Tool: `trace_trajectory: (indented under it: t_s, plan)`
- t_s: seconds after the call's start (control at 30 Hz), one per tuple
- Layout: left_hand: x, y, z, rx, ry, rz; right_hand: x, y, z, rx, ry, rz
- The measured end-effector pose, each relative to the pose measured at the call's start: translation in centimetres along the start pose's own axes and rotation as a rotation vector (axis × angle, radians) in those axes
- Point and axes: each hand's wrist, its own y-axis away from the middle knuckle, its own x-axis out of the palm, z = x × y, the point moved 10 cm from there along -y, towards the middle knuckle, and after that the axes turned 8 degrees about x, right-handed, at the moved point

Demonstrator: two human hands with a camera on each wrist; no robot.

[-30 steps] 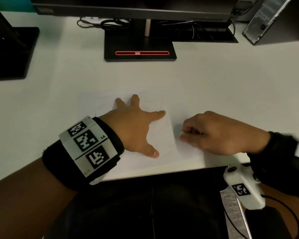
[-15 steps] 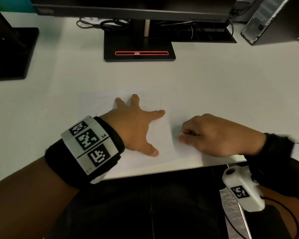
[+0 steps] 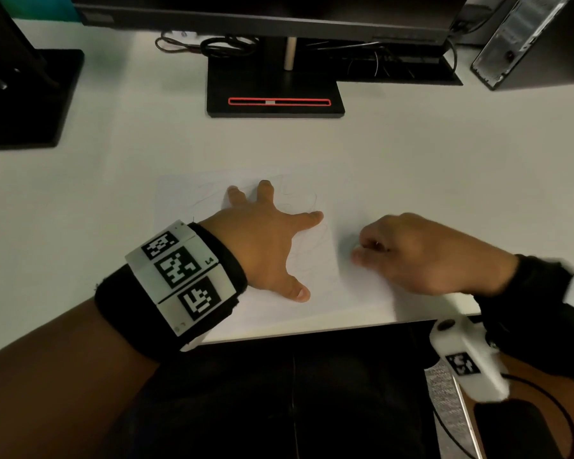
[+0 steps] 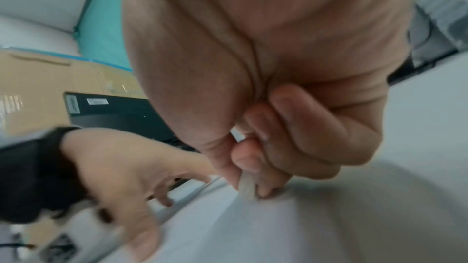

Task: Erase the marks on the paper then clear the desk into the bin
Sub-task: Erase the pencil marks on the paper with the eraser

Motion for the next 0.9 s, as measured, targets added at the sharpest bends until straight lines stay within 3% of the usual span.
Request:
trace_trajectory:
  t_s: [0.1, 0.2, 0.37, 0.5, 0.63, 0.77, 0.9]
  plan:
    - [0.0, 0.0, -0.1, 0.002, 0.001, -0.002, 0.9, -0.1, 0.3, -0.018, 0.014, 0.066]
    - [0.0, 0.0, -0.1, 0.002, 0.001, 0.001, -1.1, -0.7, -1.1, 0.059, -0.019, -0.025]
    - [0.0, 0.0, -0.1, 0.003, -0.004, 0.004, 0.8, -0.3, 0.6, -0.03, 0.015, 0.068]
    - [0.0, 0.0, 0.0, 0.005, -0.003, -0.001, -1.3, -0.8, -0.9, 0.054, -0.013, -0.031]
    - [0.0, 0.0, -0.1, 0.008, -0.007, -0.002, 1.3, 0.3, 1.5, -0.045, 0.036, 0.076]
    - [0.1, -0.1, 0.0, 0.007, 0.007, 0.0, -1.0, -1.1, -0.8, 0.056, -0.024, -0.019]
    - [0.1, -0.1, -0.1, 0.004, 0.006, -0.002, 0.8, -0.2, 1.4, -0.044, 0.02, 0.036]
